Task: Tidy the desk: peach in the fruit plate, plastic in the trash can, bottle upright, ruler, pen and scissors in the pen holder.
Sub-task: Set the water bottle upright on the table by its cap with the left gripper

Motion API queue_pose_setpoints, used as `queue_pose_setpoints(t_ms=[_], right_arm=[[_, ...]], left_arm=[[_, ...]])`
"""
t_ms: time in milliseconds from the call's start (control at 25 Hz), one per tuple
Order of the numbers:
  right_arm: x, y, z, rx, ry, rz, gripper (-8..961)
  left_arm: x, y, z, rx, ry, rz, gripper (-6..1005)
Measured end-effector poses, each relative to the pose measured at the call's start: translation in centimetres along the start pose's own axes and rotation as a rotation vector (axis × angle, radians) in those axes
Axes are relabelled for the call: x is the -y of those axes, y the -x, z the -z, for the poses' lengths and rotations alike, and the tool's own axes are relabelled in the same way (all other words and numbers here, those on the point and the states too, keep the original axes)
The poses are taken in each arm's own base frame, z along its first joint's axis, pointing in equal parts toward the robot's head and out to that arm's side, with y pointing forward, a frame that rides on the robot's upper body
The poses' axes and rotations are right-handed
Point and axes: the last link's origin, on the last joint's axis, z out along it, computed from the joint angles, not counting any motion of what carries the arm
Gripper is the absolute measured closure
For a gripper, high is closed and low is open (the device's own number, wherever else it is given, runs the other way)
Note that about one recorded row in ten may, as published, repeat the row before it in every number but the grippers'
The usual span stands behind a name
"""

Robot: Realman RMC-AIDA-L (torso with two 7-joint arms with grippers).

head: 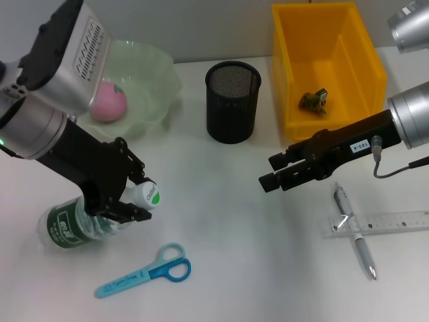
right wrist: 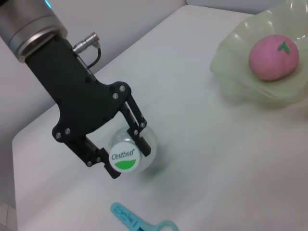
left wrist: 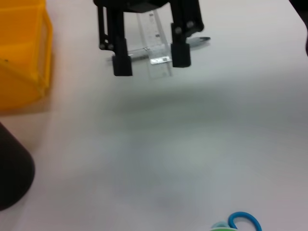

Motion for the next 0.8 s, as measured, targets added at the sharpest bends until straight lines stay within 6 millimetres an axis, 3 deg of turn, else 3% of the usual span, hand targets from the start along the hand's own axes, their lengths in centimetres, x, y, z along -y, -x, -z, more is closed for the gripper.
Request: queue_pose_setpoints(t_ms=[800], right_arm=[[-0.3,0.7,-0.1,-0.006,0.013,0.005,230]], left_arm=[[1.0,0.3,2.8,-0.049,-0.100,0.072,497]])
